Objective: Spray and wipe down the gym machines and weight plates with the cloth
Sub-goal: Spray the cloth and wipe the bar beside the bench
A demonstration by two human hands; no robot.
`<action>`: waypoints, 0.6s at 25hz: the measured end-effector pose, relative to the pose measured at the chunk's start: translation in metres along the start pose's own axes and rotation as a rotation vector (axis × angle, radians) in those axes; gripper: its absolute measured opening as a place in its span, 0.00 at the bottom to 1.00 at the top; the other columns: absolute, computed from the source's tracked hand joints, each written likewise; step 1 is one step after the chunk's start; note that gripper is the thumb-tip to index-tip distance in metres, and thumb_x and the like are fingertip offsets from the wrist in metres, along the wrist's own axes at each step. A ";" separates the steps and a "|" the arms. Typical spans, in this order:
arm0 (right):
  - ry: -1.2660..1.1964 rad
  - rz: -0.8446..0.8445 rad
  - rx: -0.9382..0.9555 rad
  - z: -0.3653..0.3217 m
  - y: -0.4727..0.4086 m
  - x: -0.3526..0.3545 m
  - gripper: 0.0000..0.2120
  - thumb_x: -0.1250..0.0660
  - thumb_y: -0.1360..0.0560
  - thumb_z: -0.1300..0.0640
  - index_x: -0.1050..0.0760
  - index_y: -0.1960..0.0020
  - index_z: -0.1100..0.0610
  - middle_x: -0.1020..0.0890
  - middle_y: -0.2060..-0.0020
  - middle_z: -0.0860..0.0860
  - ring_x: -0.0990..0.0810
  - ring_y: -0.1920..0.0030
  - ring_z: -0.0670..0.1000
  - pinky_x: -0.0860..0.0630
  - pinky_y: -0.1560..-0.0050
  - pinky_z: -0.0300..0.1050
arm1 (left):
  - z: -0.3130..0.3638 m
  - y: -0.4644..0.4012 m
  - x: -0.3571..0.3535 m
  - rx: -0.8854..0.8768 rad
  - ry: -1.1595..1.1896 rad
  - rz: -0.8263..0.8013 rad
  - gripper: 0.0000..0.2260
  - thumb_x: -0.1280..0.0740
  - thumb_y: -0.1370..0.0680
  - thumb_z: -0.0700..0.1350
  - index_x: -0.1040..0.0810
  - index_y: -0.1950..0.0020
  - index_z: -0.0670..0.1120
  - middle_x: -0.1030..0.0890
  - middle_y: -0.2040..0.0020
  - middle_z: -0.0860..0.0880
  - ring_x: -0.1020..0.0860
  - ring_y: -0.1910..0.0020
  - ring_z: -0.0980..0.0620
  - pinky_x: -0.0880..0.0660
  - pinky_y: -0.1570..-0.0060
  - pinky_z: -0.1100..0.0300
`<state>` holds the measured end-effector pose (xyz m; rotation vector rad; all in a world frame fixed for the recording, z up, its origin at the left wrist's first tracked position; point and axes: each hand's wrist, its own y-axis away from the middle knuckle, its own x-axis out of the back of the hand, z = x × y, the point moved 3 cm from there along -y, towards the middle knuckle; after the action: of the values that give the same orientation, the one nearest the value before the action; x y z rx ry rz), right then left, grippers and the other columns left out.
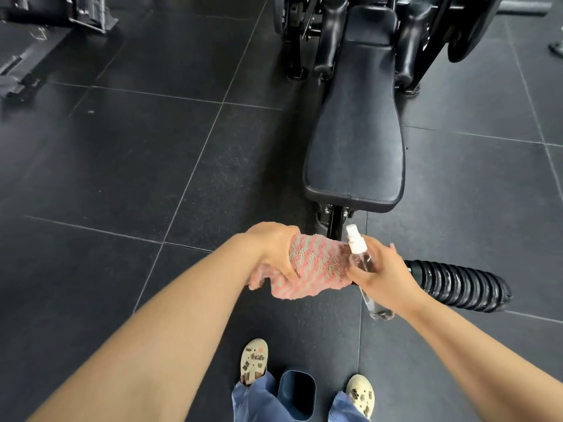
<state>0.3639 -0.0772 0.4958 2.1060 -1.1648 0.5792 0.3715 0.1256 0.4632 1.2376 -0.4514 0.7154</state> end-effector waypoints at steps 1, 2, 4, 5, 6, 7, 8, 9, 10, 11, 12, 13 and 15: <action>0.041 0.028 -0.029 0.010 0.000 0.004 0.09 0.34 0.27 0.58 0.30 0.49 0.48 0.23 0.69 0.44 0.24 0.63 0.43 0.56 0.26 0.55 | -0.002 -0.009 0.007 0.007 0.050 -0.174 0.34 0.23 0.41 0.61 0.32 0.41 0.56 0.23 0.47 0.56 0.23 0.49 0.52 0.24 0.48 0.53; 0.076 0.048 -0.052 0.017 0.001 0.006 0.07 0.34 0.26 0.56 0.28 0.49 0.50 0.21 0.67 0.46 0.23 0.61 0.44 0.57 0.26 0.55 | -0.003 -0.017 0.013 0.029 0.094 -0.343 0.33 0.22 0.40 0.59 0.32 0.39 0.57 0.24 0.43 0.55 0.24 0.45 0.50 0.25 0.43 0.50; 0.070 0.044 -0.061 0.024 0.003 0.009 0.05 0.33 0.26 0.55 0.27 0.52 0.48 0.19 0.65 0.49 0.21 0.59 0.46 0.58 0.26 0.51 | -0.002 -0.026 0.018 0.073 0.128 -0.609 0.33 0.23 0.35 0.55 0.33 0.33 0.56 0.25 0.38 0.52 0.25 0.40 0.47 0.28 0.38 0.46; 0.015 0.036 -0.060 0.024 0.003 0.009 0.06 0.34 0.26 0.55 0.29 0.55 0.45 0.19 0.66 0.50 0.21 0.61 0.44 0.58 0.27 0.47 | -0.001 -0.027 0.018 0.080 0.140 -0.657 0.32 0.24 0.33 0.54 0.33 0.32 0.56 0.25 0.37 0.51 0.25 0.40 0.47 0.29 0.37 0.46; -0.063 0.035 -0.071 0.023 0.003 0.008 0.09 0.34 0.25 0.57 0.29 0.56 0.43 0.19 0.69 0.49 0.22 0.64 0.41 0.58 0.28 0.42 | 0.000 -0.026 0.018 0.074 0.143 -0.641 0.32 0.24 0.33 0.53 0.33 0.33 0.56 0.26 0.37 0.51 0.26 0.40 0.47 0.29 0.37 0.46; -0.137 0.042 -0.083 0.024 0.003 0.008 0.10 0.34 0.25 0.58 0.29 0.57 0.44 0.20 0.70 0.47 0.23 0.66 0.38 0.58 0.30 0.39 | 0.000 -0.024 0.016 0.056 0.147 -0.568 0.32 0.23 0.34 0.53 0.33 0.33 0.56 0.26 0.37 0.52 0.26 0.40 0.48 0.28 0.38 0.48; -0.185 0.055 -0.088 0.026 0.002 0.008 0.08 0.34 0.25 0.59 0.28 0.56 0.46 0.20 0.67 0.46 0.23 0.64 0.36 0.57 0.30 0.37 | -0.001 -0.020 0.013 0.033 0.154 -0.453 0.32 0.23 0.34 0.53 0.33 0.35 0.56 0.26 0.39 0.54 0.26 0.40 0.50 0.28 0.39 0.50; -0.205 0.079 -0.088 0.028 0.002 0.008 0.05 0.33 0.25 0.59 0.28 0.57 0.50 0.19 0.61 0.46 0.24 0.60 0.34 0.57 0.30 0.36 | -0.001 -0.015 0.010 0.013 0.143 -0.307 0.31 0.23 0.35 0.54 0.33 0.36 0.55 0.26 0.41 0.55 0.26 0.42 0.51 0.26 0.42 0.52; -0.215 0.100 -0.089 0.030 0.001 0.008 0.05 0.33 0.26 0.59 0.28 0.58 0.53 0.18 0.55 0.47 0.25 0.55 0.34 0.57 0.30 0.36 | 0.000 -0.005 0.005 -0.006 0.113 -0.133 0.31 0.24 0.36 0.55 0.33 0.37 0.54 0.26 0.43 0.55 0.26 0.44 0.52 0.26 0.45 0.53; -0.223 0.104 -0.090 0.032 0.000 0.008 0.05 0.33 0.26 0.59 0.28 0.59 0.54 0.18 0.51 0.48 0.24 0.51 0.36 0.57 0.31 0.35 | 0.003 0.003 -0.003 -0.023 0.033 0.072 0.30 0.24 0.37 0.56 0.32 0.39 0.54 0.26 0.45 0.56 0.26 0.46 0.52 0.25 0.49 0.54; -0.227 0.102 -0.090 0.034 0.001 0.008 0.06 0.33 0.26 0.59 0.29 0.60 0.53 0.18 0.48 0.48 0.24 0.48 0.40 0.57 0.31 0.35 | 0.005 0.009 -0.015 -0.030 -0.093 0.321 0.32 0.23 0.39 0.57 0.32 0.40 0.53 0.25 0.46 0.55 0.25 0.48 0.52 0.26 0.51 0.53; -0.232 0.093 -0.086 0.034 0.002 0.007 0.07 0.32 0.26 0.58 0.29 0.60 0.52 0.19 0.47 0.47 0.24 0.44 0.42 0.58 0.32 0.35 | 0.008 0.015 -0.033 -0.017 -0.252 0.560 0.35 0.21 0.41 0.56 0.31 0.39 0.50 0.23 0.44 0.52 0.24 0.47 0.49 0.25 0.51 0.51; -0.240 0.062 -0.079 0.036 0.003 0.008 0.07 0.32 0.26 0.58 0.30 0.59 0.50 0.21 0.45 0.43 0.26 0.40 0.43 0.60 0.32 0.34 | 0.015 0.021 -0.065 0.051 -0.376 0.857 0.43 0.18 0.46 0.48 0.33 0.36 0.42 0.22 0.41 0.44 0.26 0.42 0.42 0.26 0.44 0.42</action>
<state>0.3677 -0.1090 0.4776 2.1202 -1.3663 0.3078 0.3115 0.0988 0.4383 1.2119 -1.3240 1.2155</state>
